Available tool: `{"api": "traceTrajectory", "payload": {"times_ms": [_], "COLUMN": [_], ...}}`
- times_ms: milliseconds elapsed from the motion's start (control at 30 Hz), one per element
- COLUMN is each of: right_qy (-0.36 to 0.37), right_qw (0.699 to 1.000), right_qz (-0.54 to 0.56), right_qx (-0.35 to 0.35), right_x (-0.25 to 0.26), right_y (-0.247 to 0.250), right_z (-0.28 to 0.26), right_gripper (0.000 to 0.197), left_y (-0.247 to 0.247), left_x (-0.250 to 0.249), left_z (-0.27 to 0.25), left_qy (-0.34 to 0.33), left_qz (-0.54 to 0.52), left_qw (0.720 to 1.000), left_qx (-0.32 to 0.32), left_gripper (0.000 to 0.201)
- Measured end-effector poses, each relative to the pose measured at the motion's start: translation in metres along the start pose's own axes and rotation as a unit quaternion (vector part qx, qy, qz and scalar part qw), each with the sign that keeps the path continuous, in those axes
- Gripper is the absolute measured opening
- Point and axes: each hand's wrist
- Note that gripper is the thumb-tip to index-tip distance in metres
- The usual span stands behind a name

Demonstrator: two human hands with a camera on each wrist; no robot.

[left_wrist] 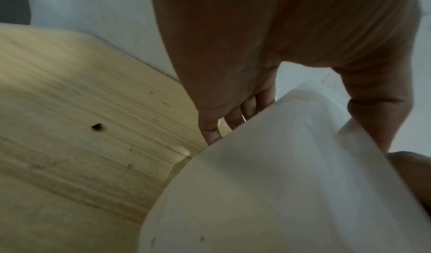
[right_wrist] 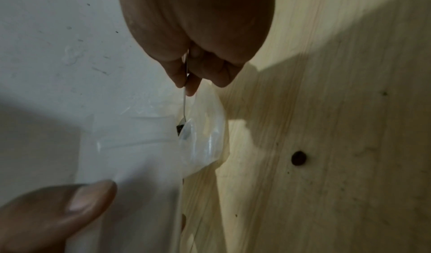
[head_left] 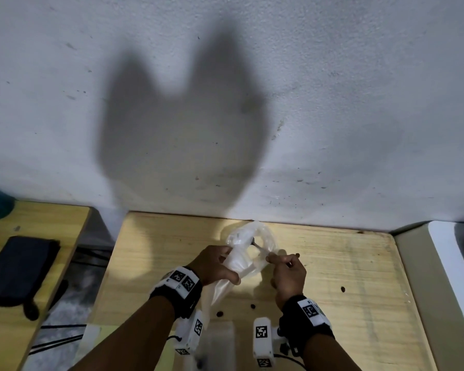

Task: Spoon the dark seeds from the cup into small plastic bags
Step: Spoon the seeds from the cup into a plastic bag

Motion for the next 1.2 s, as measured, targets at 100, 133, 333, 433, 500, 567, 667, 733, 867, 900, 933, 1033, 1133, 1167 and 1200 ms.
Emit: {"api": "traceTrajectory", "payload": {"times_ms": [100, 133, 333, 433, 500, 567, 667, 733, 867, 900, 933, 1033, 1133, 1167, 1200], "right_qy": [0.009, 0.017, 0.061, 0.082, 0.098, 0.110, 0.112, 0.106, 0.097, 0.097, 0.097, 0.090, 0.068, 0.063, 0.060], "right_qw": [1.000, 1.000, 0.998, 0.996, 0.993, 0.988, 0.985, 0.986, 0.990, 0.990, 0.990, 0.992, 0.995, 0.995, 0.996], "right_qz": [0.003, -0.003, -0.024, -0.041, -0.065, -0.100, -0.130, -0.122, -0.098, -0.098, -0.098, -0.087, -0.075, -0.074, -0.073], "right_qx": [0.002, 0.000, 0.004, -0.011, -0.024, -0.032, -0.031, -0.028, -0.037, -0.039, -0.039, -0.034, -0.018, -0.012, -0.007], "right_x": [-0.001, -0.001, 0.002, 0.008, 0.011, 0.012, 0.010, 0.009, 0.010, 0.010, 0.010, 0.009, 0.009, 0.009, 0.010], "right_y": [0.008, 0.011, 0.026, 0.027, 0.026, 0.025, 0.022, 0.021, 0.018, 0.018, 0.017, 0.017, 0.024, 0.027, 0.031], "right_z": [0.002, 0.002, 0.004, 0.002, 0.001, 0.002, 0.005, 0.007, 0.007, 0.007, 0.008, 0.010, 0.011, 0.010, 0.009], "right_gripper": [0.035, 0.032, 0.039, 0.034, 0.028, 0.022, 0.020, 0.022, 0.023, 0.023, 0.024, 0.030, 0.035, 0.034, 0.034], "left_y": [0.002, 0.003, 0.009, 0.010, 0.008, 0.006, 0.004, 0.004, 0.004, 0.004, 0.003, 0.002, 0.000, 0.000, 0.000], "left_x": [-0.002, -0.003, 0.001, 0.002, 0.001, -0.001, -0.001, -0.001, -0.002, -0.002, -0.003, -0.006, -0.008, -0.009, -0.009], "left_z": [-0.001, -0.002, -0.004, -0.003, -0.004, -0.005, -0.003, -0.002, -0.002, -0.002, -0.002, -0.002, -0.003, -0.004, -0.003], "left_qy": [0.000, -0.002, 0.001, 0.001, -0.001, 0.002, 0.010, 0.015, 0.021, 0.023, 0.024, 0.025, 0.015, 0.014, 0.011], "left_qz": [-0.029, -0.047, -0.145, -0.155, -0.150, -0.138, -0.120, -0.115, -0.100, -0.100, -0.099, -0.095, -0.092, -0.094, -0.095], "left_qw": [0.999, 0.998, 0.988, 0.987, 0.988, 0.990, 0.992, 0.993, 0.994, 0.994, 0.994, 0.994, 0.993, 0.993, 0.992], "left_qx": [-0.023, -0.035, -0.053, -0.050, -0.043, -0.038, -0.037, -0.036, -0.042, -0.044, -0.045, -0.052, -0.069, -0.075, -0.080], "left_gripper": [0.052, 0.044, 0.055, 0.063, 0.059, 0.054, 0.056, 0.060, 0.069, 0.072, 0.074, 0.075, 0.075, 0.075, 0.077]}}
Point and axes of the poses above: each hand's wrist, its own z-axis towards the middle knuckle, its own y-axis out of the back of the hand, x = y × z, and after that the axes turned 13 degrees about x, right-handed
